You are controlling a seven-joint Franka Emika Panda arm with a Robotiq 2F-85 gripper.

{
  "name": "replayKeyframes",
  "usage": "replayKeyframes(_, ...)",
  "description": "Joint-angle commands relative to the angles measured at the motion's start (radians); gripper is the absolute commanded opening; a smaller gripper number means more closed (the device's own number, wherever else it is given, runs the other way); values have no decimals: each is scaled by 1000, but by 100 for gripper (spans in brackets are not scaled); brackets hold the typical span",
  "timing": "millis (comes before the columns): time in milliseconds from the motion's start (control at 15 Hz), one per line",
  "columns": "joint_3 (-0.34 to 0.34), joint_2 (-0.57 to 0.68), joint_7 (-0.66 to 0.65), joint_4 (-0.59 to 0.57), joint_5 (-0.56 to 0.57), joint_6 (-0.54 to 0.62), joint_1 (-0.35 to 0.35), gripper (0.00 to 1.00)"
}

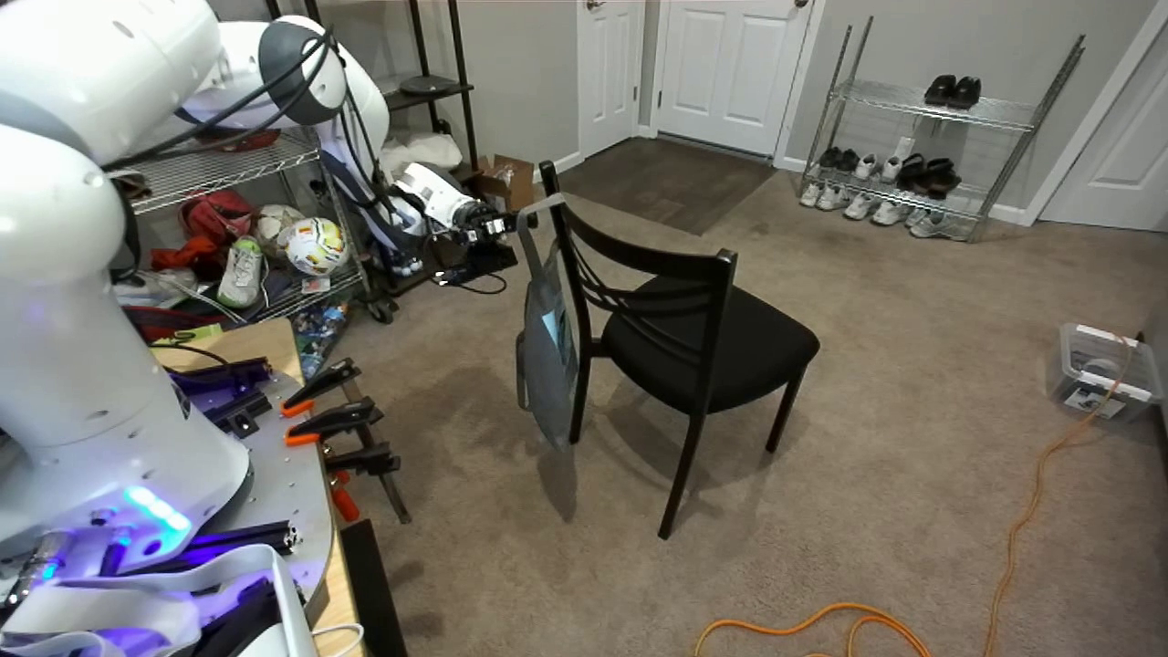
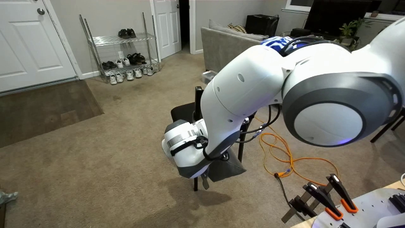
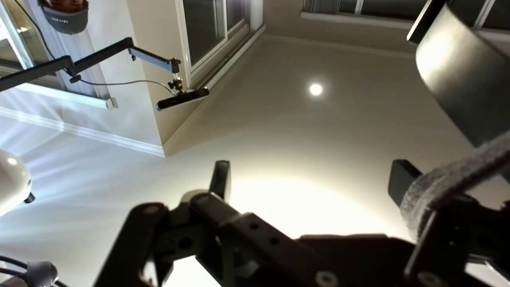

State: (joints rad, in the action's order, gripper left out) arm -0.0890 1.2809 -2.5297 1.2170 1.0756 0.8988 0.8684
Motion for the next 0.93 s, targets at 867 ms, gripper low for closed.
replayKeyframes(867,-214,-68,-80,88,235,-248,234,100)
